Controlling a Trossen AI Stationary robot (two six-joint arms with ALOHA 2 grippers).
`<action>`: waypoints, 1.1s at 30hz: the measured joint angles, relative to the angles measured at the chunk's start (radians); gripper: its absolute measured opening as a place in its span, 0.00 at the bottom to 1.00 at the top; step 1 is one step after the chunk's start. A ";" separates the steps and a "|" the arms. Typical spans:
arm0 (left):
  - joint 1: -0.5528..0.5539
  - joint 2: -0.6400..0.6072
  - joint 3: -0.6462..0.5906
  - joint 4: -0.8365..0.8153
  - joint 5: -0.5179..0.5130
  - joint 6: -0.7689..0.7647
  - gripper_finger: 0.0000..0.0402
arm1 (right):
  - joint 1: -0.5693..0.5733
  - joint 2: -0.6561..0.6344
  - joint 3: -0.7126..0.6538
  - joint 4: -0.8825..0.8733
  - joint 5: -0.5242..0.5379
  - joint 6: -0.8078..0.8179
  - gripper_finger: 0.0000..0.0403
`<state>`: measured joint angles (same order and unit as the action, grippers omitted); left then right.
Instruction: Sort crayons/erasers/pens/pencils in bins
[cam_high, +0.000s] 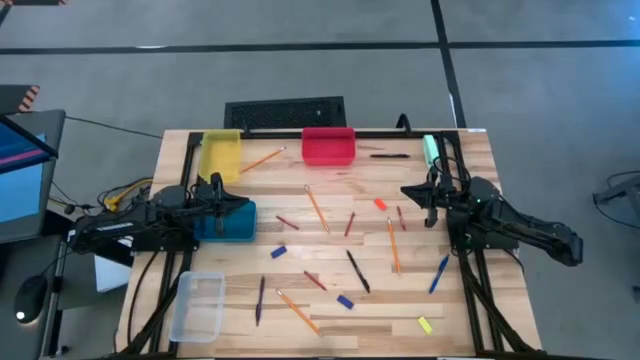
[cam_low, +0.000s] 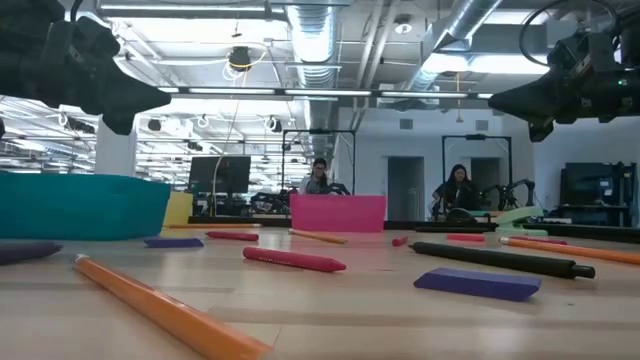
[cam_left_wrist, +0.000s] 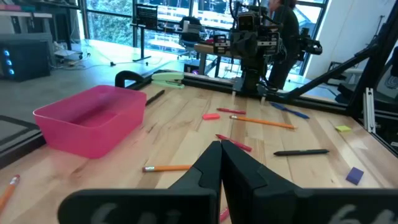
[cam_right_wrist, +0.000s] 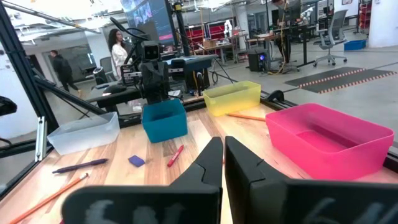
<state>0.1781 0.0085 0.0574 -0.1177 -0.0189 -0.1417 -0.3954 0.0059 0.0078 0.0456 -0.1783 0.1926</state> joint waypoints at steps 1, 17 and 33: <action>0.000 0.000 0.000 0.000 0.000 0.000 0.00 | 0.000 0.000 0.000 0.000 0.000 0.000 0.06; 0.000 0.000 -0.002 0.034 -0.026 -0.013 0.00 | 0.000 0.000 0.000 0.000 0.000 0.000 0.06; 0.000 0.017 -0.002 0.123 -0.022 0.020 0.00 | 0.000 0.000 0.000 0.000 0.000 0.000 0.06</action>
<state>0.1780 0.0255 0.0559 0.0057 -0.0406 -0.1217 -0.3954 0.0063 0.0078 0.0452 -0.1783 0.1925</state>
